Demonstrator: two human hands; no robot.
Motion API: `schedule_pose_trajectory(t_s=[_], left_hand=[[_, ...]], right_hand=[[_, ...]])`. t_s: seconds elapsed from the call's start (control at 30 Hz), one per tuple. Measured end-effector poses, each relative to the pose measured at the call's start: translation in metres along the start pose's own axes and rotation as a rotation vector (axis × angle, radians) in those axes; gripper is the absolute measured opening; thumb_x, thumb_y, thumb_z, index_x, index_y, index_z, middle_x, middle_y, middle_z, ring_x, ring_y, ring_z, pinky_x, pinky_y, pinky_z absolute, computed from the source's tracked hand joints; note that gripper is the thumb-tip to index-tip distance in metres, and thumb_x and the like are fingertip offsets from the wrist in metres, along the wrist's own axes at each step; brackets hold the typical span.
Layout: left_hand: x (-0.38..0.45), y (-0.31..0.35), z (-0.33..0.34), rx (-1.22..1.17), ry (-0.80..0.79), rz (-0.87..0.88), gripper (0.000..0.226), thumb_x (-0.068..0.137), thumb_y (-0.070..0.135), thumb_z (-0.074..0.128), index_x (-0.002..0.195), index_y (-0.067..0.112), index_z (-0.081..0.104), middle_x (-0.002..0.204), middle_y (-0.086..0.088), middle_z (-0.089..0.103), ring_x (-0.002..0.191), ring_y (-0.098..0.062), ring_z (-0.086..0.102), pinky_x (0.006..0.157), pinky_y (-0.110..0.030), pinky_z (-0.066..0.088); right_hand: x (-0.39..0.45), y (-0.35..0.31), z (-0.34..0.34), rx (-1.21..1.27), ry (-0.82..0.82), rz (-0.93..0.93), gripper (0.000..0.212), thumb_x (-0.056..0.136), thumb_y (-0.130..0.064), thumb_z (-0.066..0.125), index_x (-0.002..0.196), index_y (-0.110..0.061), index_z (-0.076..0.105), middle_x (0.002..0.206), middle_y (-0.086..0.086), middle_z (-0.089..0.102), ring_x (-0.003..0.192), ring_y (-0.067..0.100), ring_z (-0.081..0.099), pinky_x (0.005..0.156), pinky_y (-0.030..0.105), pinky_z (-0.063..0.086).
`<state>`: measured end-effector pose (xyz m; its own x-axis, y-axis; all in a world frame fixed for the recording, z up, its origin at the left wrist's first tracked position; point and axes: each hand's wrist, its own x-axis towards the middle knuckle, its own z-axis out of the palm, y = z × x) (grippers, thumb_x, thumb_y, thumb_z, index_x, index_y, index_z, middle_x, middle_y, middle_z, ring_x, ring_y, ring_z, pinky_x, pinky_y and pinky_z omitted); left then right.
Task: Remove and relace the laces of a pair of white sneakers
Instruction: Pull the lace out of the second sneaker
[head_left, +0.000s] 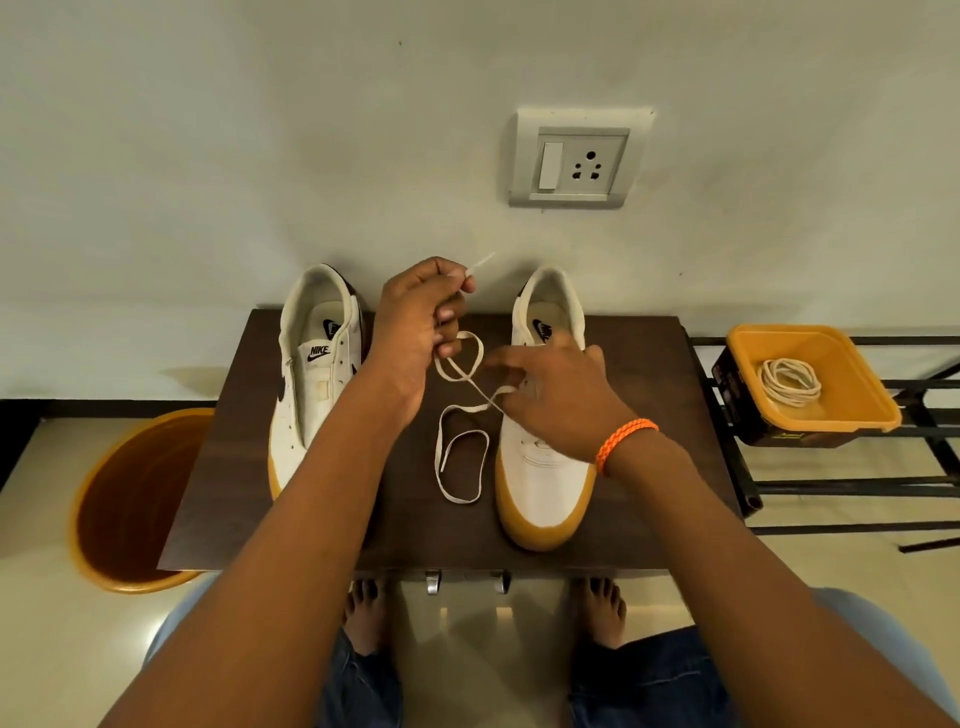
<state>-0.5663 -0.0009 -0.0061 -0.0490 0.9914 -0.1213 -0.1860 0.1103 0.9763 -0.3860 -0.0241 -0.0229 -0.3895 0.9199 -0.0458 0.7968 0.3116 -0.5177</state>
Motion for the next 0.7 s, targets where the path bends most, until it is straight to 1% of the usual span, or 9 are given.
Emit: schedule_pose_trajectory(t_s=[0.03, 0.1, 0.17, 0.2, 0.3, 0.37, 0.5, 0.6, 0.7], left_hand=[[0.001, -0.002, 0.000, 0.068, 0.028, -0.024, 0.026, 0.108, 0.014, 0.048, 0.089, 0.013, 0.066, 0.060, 0.005, 0.039, 0.049, -0.008, 0.029, 0.049, -0.025, 0.031], [0.003, -0.008, 0.001, 0.232, 0.081, -0.084, 0.025, 0.108, 0.017, 0.051, 0.090, 0.015, 0.069, 0.060, 0.008, 0.044, 0.052, -0.007, 0.035, 0.054, -0.026, 0.034], [0.005, -0.015, 0.001, 0.384, 0.120, -0.144, 0.026, 0.108, 0.018, 0.051, 0.093, 0.016, 0.071, 0.067, 0.008, 0.052, 0.060, -0.009, 0.043, 0.060, -0.028, 0.040], [0.006, -0.019, 0.000, 0.464, 0.128, -0.152, 0.026, 0.108, 0.019, 0.050, 0.095, 0.017, 0.072, 0.073, 0.006, 0.056, 0.065, -0.011, 0.048, 0.064, -0.032, 0.044], [0.009, -0.030, -0.005, 0.735, 0.112, -0.136, 0.022, 0.106, 0.020, 0.051, 0.099, 0.021, 0.072, 0.090, 0.000, 0.068, 0.082, -0.019, 0.063, 0.080, -0.040, 0.056], [0.008, -0.035, -0.010, 0.855, 0.098, -0.154, 0.020, 0.105, 0.021, 0.052, 0.097, 0.024, 0.070, 0.095, 0.000, 0.070, 0.088, -0.022, 0.066, 0.086, -0.043, 0.059], [0.005, -0.038, -0.011, 1.007, 0.100, -0.140, 0.020, 0.101, 0.019, 0.052, 0.089, 0.029, 0.065, 0.100, -0.003, 0.072, 0.089, -0.027, 0.069, 0.085, -0.045, 0.059], [0.001, -0.039, -0.008, 1.122, 0.078, -0.105, 0.016, 0.100, 0.016, 0.056, 0.098, 0.023, 0.071, 0.111, -0.006, 0.071, 0.091, -0.023, 0.065, 0.077, -0.035, 0.048], [-0.004, -0.043, -0.005, 1.236, 0.085, -0.075, 0.024, 0.100, 0.026, 0.064, 0.122, 0.017, 0.069, 0.136, -0.011, 0.054, 0.110, -0.032, 0.063, 0.083, -0.036, 0.046]], right_hand=[[0.001, 0.003, -0.006, 0.225, -0.016, 0.032, 0.034, 0.096, -0.016, 0.060, 0.122, -0.035, 0.071, 0.090, -0.009, 0.065, 0.106, 0.020, 0.057, 0.091, 0.042, 0.040], [0.003, 0.006, -0.022, 0.668, 0.038, 0.049, 0.035, 0.093, -0.005, 0.058, 0.114, -0.024, 0.077, 0.091, 0.013, 0.071, 0.088, 0.022, 0.066, 0.086, 0.039, 0.054], [0.002, 0.008, -0.041, 0.979, 0.125, 0.026, 0.033, 0.088, -0.003, 0.056, 0.112, -0.011, 0.078, 0.096, 0.026, 0.068, 0.080, 0.020, 0.060, 0.082, 0.031, 0.052], [0.001, 0.009, -0.050, 1.101, 0.154, 0.000, 0.034, 0.086, -0.004, 0.054, 0.112, -0.005, 0.076, 0.091, 0.023, 0.067, 0.078, 0.018, 0.056, 0.081, 0.029, 0.051], [-0.008, 0.014, -0.077, 1.418, 0.223, -0.120, 0.035, 0.088, -0.001, 0.049, 0.117, 0.004, 0.068, 0.075, 0.008, 0.054, 0.078, 0.020, 0.052, 0.105, 0.043, 0.048], [-0.016, 0.016, -0.091, 1.577, 0.258, -0.188, 0.036, 0.091, 0.000, 0.042, 0.119, 0.002, 0.065, 0.071, 0.007, 0.054, 0.091, 0.027, 0.058, 0.120, 0.053, 0.037], [-0.033, 0.017, -0.119, 1.632, 0.333, -0.258, 0.037, 0.097, 0.002, 0.032, 0.119, -0.002, 0.062, 0.072, 0.007, 0.059, 0.130, 0.040, 0.059, 0.117, 0.059, 0.040], [-0.043, 0.015, -0.130, 1.503, 0.414, -0.214, 0.030, 0.101, 0.001, 0.037, 0.116, -0.005, 0.062, 0.079, 0.008, 0.058, 0.126, 0.040, 0.061, 0.111, 0.059, 0.046], [-0.049, 0.019, -0.123, 1.353, 0.482, -0.093, 0.024, 0.101, 0.003, 0.044, 0.111, -0.004, 0.065, 0.082, 0.010, 0.063, 0.112, 0.041, 0.068, 0.103, 0.057, 0.053]])
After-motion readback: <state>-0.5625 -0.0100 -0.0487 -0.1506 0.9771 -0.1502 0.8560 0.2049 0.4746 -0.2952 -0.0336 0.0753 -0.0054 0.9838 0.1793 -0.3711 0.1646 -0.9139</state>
